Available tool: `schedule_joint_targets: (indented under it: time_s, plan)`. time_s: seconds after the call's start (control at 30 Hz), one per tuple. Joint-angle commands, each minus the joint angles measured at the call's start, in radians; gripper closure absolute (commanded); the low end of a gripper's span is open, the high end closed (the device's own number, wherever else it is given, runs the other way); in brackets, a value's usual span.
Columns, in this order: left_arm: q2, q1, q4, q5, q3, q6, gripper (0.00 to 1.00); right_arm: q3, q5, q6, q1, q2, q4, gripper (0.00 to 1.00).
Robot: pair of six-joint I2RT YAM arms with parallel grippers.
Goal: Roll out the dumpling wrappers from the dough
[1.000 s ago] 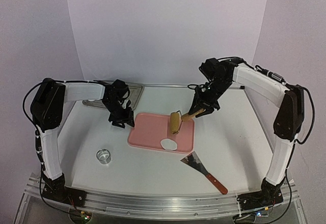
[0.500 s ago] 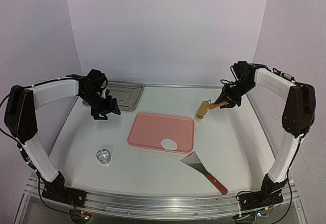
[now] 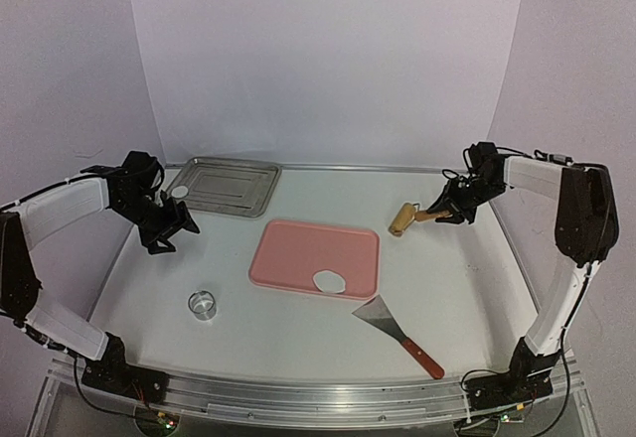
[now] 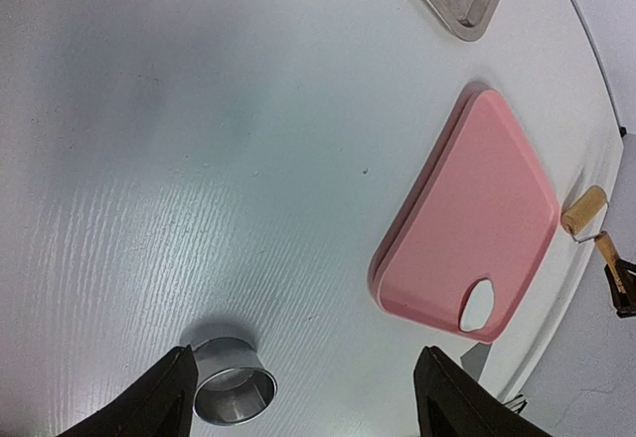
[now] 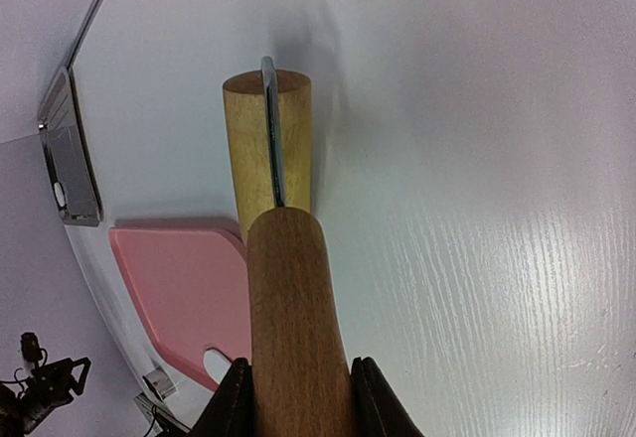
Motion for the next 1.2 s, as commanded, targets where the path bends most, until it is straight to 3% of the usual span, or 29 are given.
schedule_joint_targets:
  time_s: [0.0,0.13,0.53,0.7,0.9,1.0,1.17]
  plan:
    - [-0.005,0.004,-0.013,-0.001,0.009,-0.019,0.23,-0.049,0.075,-0.068,0.002,-0.017,0.032,0.87]
    - [0.001,0.004,-0.009,-0.007,-0.005,-0.018,0.23,-0.079,0.124,-0.100,0.002,-0.015,0.034,0.71]
    - [-0.007,0.004,-0.049,-0.027,-0.084,-0.001,0.23,-0.113,0.241,-0.163,0.002,0.004,0.035,0.49]
    - [-0.017,0.005,-0.046,-0.011,-0.124,-0.015,0.22,-0.130,0.334,-0.182,0.003,-0.010,0.031,0.34]
    - [-0.048,0.004,-0.034,-0.046,-0.177,-0.039,0.22,-0.156,0.474,-0.174,0.003,-0.057,0.024,0.08]
    - [-0.043,0.004,-0.029,-0.053,-0.198,-0.044,0.22,-0.162,0.522,-0.181,0.002,-0.081,0.023,0.02]
    - [-0.015,0.003,-0.082,-0.124,-0.201,-0.031,0.23,-0.173,0.574,-0.198,0.002,-0.125,0.024,0.02]
